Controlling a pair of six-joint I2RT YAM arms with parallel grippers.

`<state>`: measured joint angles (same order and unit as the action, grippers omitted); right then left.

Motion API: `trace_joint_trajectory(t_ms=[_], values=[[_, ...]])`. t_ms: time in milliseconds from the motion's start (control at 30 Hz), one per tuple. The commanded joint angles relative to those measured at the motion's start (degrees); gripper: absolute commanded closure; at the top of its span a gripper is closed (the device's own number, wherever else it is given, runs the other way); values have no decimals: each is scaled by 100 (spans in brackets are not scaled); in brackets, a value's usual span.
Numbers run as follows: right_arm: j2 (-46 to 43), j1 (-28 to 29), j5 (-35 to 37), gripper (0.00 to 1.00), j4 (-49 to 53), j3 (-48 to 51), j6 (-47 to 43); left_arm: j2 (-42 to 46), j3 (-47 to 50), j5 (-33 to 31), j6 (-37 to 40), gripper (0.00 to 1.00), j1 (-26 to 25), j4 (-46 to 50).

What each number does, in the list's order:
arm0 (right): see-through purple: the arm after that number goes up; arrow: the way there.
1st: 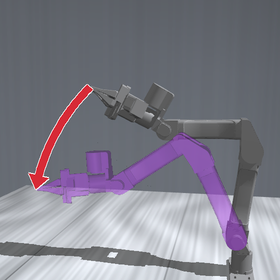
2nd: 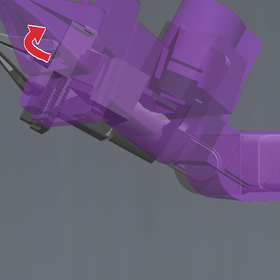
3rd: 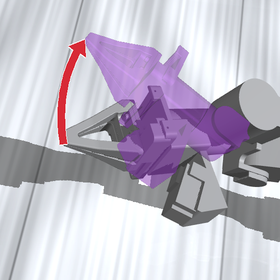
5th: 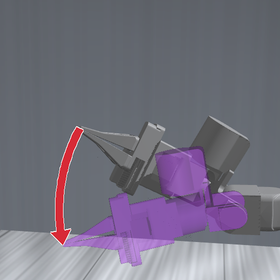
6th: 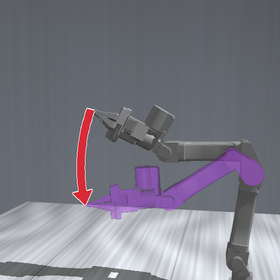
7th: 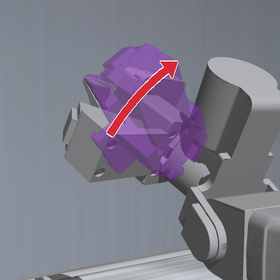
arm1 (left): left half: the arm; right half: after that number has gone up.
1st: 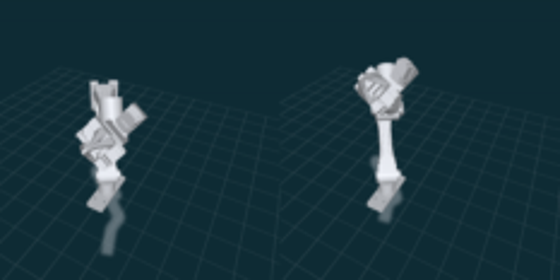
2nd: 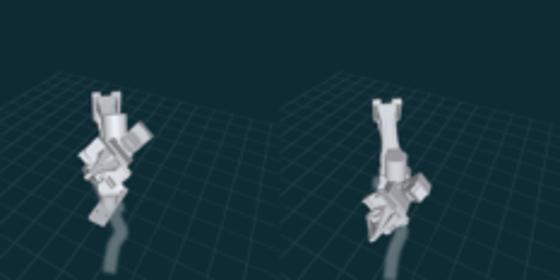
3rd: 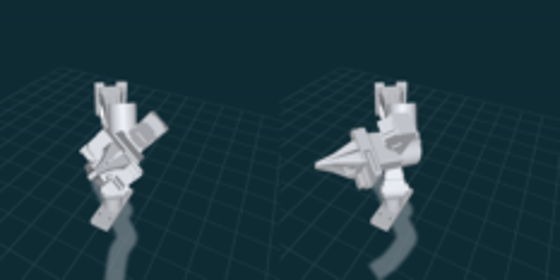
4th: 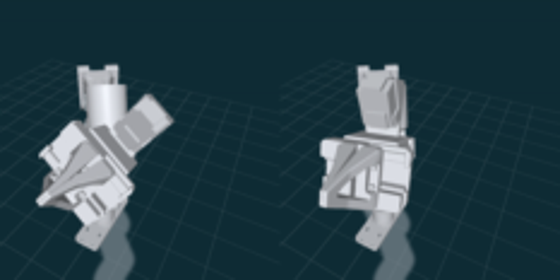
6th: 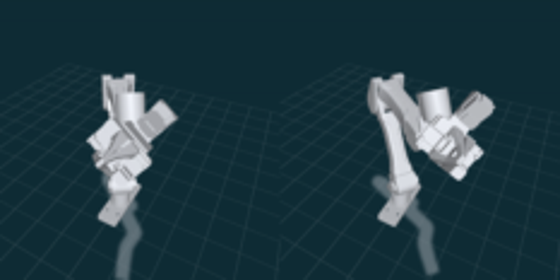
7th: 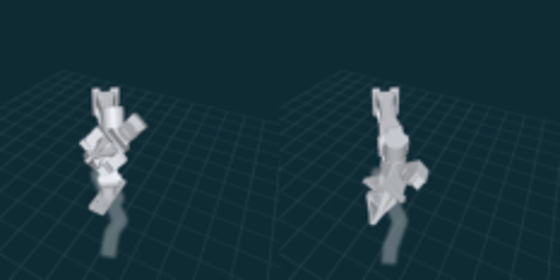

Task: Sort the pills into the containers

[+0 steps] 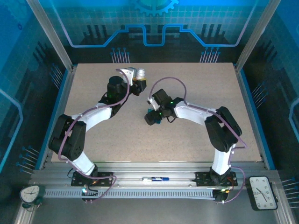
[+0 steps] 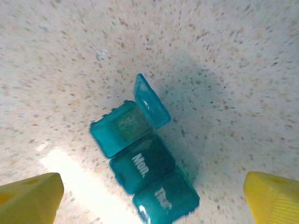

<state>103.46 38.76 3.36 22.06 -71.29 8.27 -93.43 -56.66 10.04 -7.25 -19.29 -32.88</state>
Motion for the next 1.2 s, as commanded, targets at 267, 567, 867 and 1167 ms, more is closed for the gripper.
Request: trace_joint_trajectory(t_ms=[267, 567, 867, 1167], values=[[-660, -613, -226, 0, 181, 577, 1072, 783, -70, 458, 441, 100, 39, 1039], [-662, -1028, -1080, 0, -157, 853, 1193, 1165, 77, 561, 757, 100, 40, 2101], [-396, -1117, -1239, 0, -202, 888, 1133, 1427, 350, 768, 927, 100, 6, 2774], [-78, -1117, -1066, 0, -80, 701, 1080, 1555, 636, 664, 1014, 100, -346, 3195]])
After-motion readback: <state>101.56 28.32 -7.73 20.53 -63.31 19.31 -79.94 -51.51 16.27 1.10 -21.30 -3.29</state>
